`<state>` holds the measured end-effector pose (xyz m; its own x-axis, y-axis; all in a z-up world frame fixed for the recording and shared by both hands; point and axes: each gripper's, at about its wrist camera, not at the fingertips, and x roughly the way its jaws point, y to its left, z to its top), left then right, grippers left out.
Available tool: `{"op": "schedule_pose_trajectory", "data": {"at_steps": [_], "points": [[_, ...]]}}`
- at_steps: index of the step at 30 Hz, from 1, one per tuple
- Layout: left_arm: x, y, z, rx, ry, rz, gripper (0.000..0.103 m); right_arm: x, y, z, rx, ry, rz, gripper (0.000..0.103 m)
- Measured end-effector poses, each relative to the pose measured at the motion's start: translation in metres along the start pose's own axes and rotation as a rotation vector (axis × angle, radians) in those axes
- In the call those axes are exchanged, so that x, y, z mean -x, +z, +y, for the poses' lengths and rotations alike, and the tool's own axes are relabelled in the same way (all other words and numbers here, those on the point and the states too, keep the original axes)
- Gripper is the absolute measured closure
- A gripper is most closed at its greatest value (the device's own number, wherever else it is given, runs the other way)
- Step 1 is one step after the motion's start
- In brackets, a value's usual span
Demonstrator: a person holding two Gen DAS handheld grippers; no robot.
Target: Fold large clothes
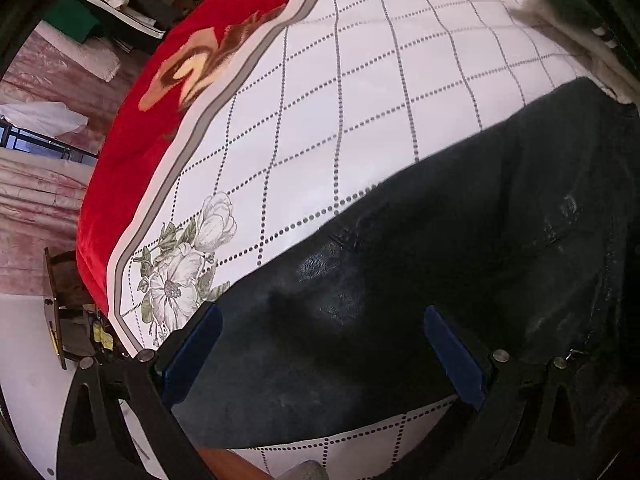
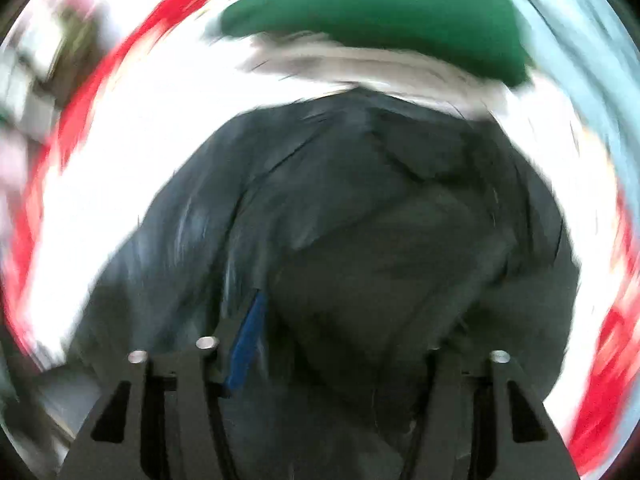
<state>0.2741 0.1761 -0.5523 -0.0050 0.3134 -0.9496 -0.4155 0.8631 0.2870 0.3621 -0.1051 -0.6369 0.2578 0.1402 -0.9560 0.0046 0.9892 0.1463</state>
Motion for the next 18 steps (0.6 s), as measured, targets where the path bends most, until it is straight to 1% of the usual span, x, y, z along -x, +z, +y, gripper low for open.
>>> {"op": "schedule_pose_trajectory", "data": {"at_steps": [1,2,3,4,6,7,8,9,10,11,12,13,14,15,16,18], "points": [[0.001,0.001,0.001,0.003,-0.003,-0.004,0.0,-0.001,0.006,-0.017,-0.116,0.025,-0.003,0.093],[0.002,0.002,0.003,0.01,-0.006,-0.005,0.0,-0.002,0.01,-0.024,-0.189,0.025,-0.011,0.094],[0.002,0.003,0.007,0.02,-0.008,-0.008,0.0,0.003,0.011,-0.029,-0.218,-0.037,-0.053,0.094],[0.004,0.004,0.01,0.031,-0.009,-0.011,0.0,0.01,0.013,-0.021,-0.175,-0.105,-0.11,0.094],[0.007,0.004,0.019,0.059,-0.004,-0.019,0.0,0.021,0.014,0.008,-0.027,-0.229,-0.21,0.094],[0.008,0.005,0.024,0.069,-0.002,-0.023,0.0,0.02,0.012,0.034,0.094,-0.281,-0.237,0.094],[0.008,0.005,0.03,0.081,0.004,-0.027,0.0,0.013,0.005,0.064,0.24,-0.331,-0.243,0.094],[0.007,0.004,0.036,0.09,0.013,-0.029,0.0,0.004,-0.004,0.087,0.345,-0.358,-0.243,0.094],[0.007,0.004,0.041,0.095,0.02,-0.028,0.0,-0.017,-0.025,0.115,0.523,-0.392,-0.199,0.094],[0.006,0.004,0.046,0.1,0.025,-0.028,0.0,-0.039,-0.043,0.132,0.642,-0.416,-0.125,0.092],[0.005,0.002,0.052,0.104,0.033,-0.027,0.0,-0.052,-0.049,0.14,0.696,-0.406,-0.073,0.086],[0.004,0.001,0.056,0.106,0.038,-0.024,0.0,-0.068,-0.071,0.148,0.761,-0.344,0.012,0.073],[0.003,-0.001,0.06,0.109,0.041,-0.02,0.0,-0.076,-0.084,0.15,0.774,-0.306,0.072,0.062],[0.002,-0.003,0.064,0.112,0.041,-0.015,0.0,-0.077,-0.093,0.15,0.752,-0.276,0.106,0.057],[0.001,-0.005,0.067,0.113,0.041,-0.011,0.0,-0.073,-0.094,0.15,0.723,-0.247,0.112,0.054],[0.001,-0.01,0.07,0.113,0.036,0.0,0.0,-0.049,-0.097,0.132,0.56,-0.134,0.115,0.053]]}}
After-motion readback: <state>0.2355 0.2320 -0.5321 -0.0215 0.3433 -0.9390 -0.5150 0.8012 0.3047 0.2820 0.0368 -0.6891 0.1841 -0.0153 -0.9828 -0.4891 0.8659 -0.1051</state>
